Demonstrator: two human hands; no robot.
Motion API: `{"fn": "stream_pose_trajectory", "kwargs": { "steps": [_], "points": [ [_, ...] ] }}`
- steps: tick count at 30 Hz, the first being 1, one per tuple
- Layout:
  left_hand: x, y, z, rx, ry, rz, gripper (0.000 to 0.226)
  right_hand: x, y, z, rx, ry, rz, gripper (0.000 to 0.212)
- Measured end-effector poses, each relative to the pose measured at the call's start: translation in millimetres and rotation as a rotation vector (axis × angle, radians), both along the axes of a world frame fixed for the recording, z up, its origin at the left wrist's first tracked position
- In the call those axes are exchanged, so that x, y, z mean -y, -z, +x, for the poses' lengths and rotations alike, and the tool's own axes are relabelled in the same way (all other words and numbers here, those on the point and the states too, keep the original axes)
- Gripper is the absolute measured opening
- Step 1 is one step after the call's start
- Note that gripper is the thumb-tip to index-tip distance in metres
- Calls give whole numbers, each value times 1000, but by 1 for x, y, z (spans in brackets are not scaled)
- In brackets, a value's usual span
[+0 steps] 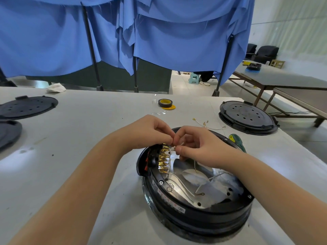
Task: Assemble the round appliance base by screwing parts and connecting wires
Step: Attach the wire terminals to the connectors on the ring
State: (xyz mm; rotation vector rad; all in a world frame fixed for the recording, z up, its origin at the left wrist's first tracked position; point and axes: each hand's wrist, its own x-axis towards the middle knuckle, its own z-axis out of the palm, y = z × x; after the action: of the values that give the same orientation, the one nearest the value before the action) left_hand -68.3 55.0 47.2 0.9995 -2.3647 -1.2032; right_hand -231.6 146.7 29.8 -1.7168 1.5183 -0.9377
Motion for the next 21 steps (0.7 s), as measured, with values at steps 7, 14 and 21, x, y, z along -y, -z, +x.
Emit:
{"fn": "stream_pose_trajectory", "kwargs": {
  "steps": [7,14,21],
  "points": [
    [0,0,0,-35,10,3,17,0,-1,0,85,11,100,16],
    [2,-4,6,-108,-58,-64,18,0,0,-2,95,17,203,25],
    [0,-6,6,-156,-46,-36,17,3,-4,-5,223,102,297,13]
  ]
}}
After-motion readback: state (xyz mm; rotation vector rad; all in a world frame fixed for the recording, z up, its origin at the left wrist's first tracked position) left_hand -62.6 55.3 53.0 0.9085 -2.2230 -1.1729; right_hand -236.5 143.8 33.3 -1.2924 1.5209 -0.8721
